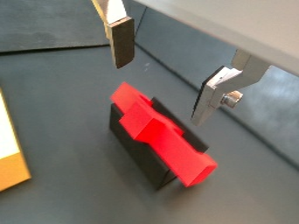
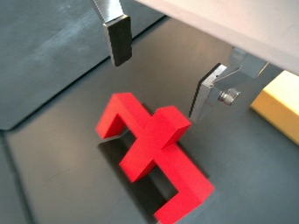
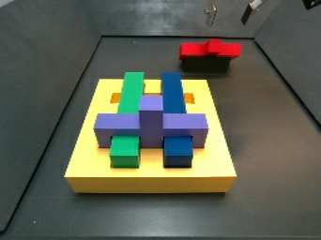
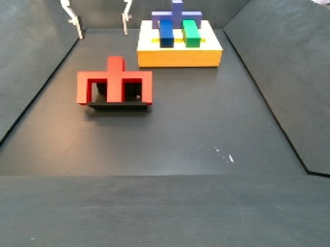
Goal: Pick up the red object. Move up. Place the red object on the fixture. Regrasp the red object. Move to above the board. Insert the red object.
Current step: Regrasp the red object.
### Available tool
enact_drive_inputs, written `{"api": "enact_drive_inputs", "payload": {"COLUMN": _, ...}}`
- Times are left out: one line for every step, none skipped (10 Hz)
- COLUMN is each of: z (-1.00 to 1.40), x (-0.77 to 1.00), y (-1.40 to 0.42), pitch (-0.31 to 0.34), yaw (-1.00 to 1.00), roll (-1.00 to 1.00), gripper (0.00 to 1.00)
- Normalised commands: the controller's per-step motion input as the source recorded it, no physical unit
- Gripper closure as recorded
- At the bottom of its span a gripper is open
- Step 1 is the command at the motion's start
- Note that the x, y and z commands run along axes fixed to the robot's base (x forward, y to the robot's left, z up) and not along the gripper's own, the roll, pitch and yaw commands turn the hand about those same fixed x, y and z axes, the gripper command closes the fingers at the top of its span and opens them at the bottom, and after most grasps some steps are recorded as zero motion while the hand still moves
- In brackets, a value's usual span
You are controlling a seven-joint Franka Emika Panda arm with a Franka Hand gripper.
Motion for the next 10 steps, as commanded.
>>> {"api": "enact_drive_inputs", "payload": {"z": 0.06, "x": 0.0, "y": -0.12, "pitch": 0.0, "yaw": 0.12, "roll": 0.86, "gripper": 0.0}}
{"api": "enact_drive_inputs", "payload": {"z": 0.05, "x": 0.0, "y": -0.12, "pitch": 0.0, "yaw": 0.12, "roll": 0.87, "gripper": 0.0}}
{"api": "enact_drive_inputs", "payload": {"z": 0.04, "x": 0.0, "y": -0.11, "pitch": 0.0, "yaw": 0.12, "roll": 0.87, "gripper": 0.0}}
{"api": "enact_drive_inputs", "payload": {"z": 0.04, "x": 0.0, "y": -0.11, "pitch": 0.0, "yaw": 0.12, "roll": 0.88, "gripper": 0.0}}
{"api": "enact_drive_inputs", "payload": {"z": 0.04, "x": 0.0, "y": -0.11, "pitch": 0.0, "yaw": 0.12, "roll": 0.89, "gripper": 0.0}}
{"api": "enact_drive_inputs", "payload": {"z": 0.03, "x": 0.0, "y": -0.11, "pitch": 0.0, "yaw": 0.12, "roll": 0.88, "gripper": 0.0}}
{"api": "enact_drive_inputs", "payload": {"z": 0.03, "x": 0.0, "y": -0.11, "pitch": 0.0, "yaw": 0.12, "roll": 0.87, "gripper": 0.0}}
{"api": "enact_drive_inputs", "payload": {"z": 0.0, "x": 0.0, "y": -0.09, "pitch": 0.0, "yaw": 0.17, "roll": 0.72, "gripper": 0.0}}
{"api": "enact_drive_inputs", "payload": {"z": 0.0, "x": 0.0, "y": -0.1, "pitch": 0.0, "yaw": 0.17, "roll": 0.78, "gripper": 0.0}}
{"api": "enact_drive_inputs", "payload": {"z": 0.0, "x": 0.0, "y": -0.14, "pitch": 0.0, "yaw": 0.18, "roll": 0.77, "gripper": 0.0}}
